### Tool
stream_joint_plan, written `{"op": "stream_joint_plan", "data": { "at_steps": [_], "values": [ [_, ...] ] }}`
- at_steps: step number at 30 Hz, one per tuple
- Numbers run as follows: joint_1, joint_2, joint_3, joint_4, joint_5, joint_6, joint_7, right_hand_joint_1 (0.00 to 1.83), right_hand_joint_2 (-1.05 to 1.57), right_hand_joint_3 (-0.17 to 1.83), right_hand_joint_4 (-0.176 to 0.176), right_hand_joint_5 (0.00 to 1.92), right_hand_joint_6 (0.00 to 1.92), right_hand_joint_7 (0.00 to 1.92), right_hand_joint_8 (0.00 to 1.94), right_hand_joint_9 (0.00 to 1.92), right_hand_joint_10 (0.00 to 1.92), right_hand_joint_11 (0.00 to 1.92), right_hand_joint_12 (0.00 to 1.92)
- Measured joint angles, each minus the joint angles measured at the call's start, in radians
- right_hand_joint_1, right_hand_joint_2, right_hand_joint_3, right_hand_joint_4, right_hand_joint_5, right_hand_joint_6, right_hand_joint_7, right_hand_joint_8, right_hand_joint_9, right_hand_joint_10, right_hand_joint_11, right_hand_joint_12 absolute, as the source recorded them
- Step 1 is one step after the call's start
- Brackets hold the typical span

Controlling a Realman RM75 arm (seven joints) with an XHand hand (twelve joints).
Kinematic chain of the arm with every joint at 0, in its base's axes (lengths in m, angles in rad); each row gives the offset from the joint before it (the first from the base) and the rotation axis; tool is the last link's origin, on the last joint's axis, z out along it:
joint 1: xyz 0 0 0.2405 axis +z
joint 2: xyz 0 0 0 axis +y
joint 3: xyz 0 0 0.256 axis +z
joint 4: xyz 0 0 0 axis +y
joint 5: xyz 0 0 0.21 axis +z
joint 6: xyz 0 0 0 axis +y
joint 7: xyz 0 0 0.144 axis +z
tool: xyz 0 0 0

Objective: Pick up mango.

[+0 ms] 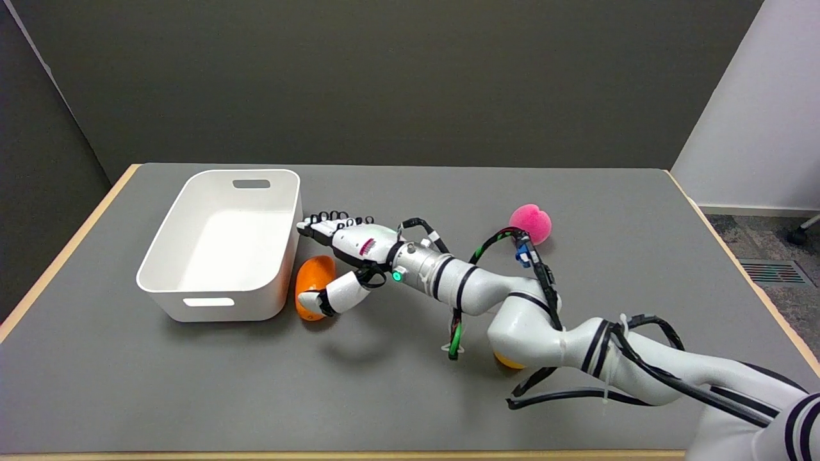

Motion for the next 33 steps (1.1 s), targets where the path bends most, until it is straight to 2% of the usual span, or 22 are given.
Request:
{"op": "stream_joint_plan", "data": {
  "at_steps": [3, 5, 8, 10, 14, 17, 33],
  "values": [
    [0.014, -0.007, -0.009, -0.025, 0.001, 0.006, -0.002, 0.43, 0.53, 0.89, -0.090, 0.01, 0.10, 0.00, 0.10, 0.00, 0.07, 0.00, 0.52],
    [0.021, -0.010, -0.014, -0.039, 0.001, 0.009, -0.003, 0.44, 0.57, 0.80, -0.079, 0.00, 0.11, 0.00, 0.10, 0.00, 0.08, 0.00, 0.52],
    [0.030, -0.014, -0.021, -0.060, 0.001, 0.014, -0.004, 0.50, 0.53, 0.90, -0.064, 0.00, 0.05, 0.01, 0.06, 0.00, 0.06, 0.00, 0.56],
    [0.034, -0.017, -0.025, -0.073, 0.001, 0.016, -0.004, 0.51, 0.53, 0.91, -0.059, 0.00, 0.03, 0.02, 0.05, 0.00, 0.06, 0.00, 0.56],
    [0.041, -0.020, -0.031, -0.097, 0.003, 0.020, -0.005, 0.45, 0.53, 0.87, -0.053, 0.00, 0.00, 0.00, 0.09, 0.00, 0.08, 0.00, 0.58],
    [0.043, -0.022, -0.034, -0.112, 0.003, 0.022, -0.006, 0.47, 0.52, 0.88, -0.061, 0.00, 0.00, 0.00, 0.08, 0.00, 0.07, 0.00, 0.58],
    [0.043, -0.028, -0.043, -0.151, 0.005, 0.027, -0.007, 0.52, 0.52, 0.88, -0.054, 0.00, 0.00, 0.00, 0.05, 0.00, 0.06, 0.00, 0.62]
  ]
}}
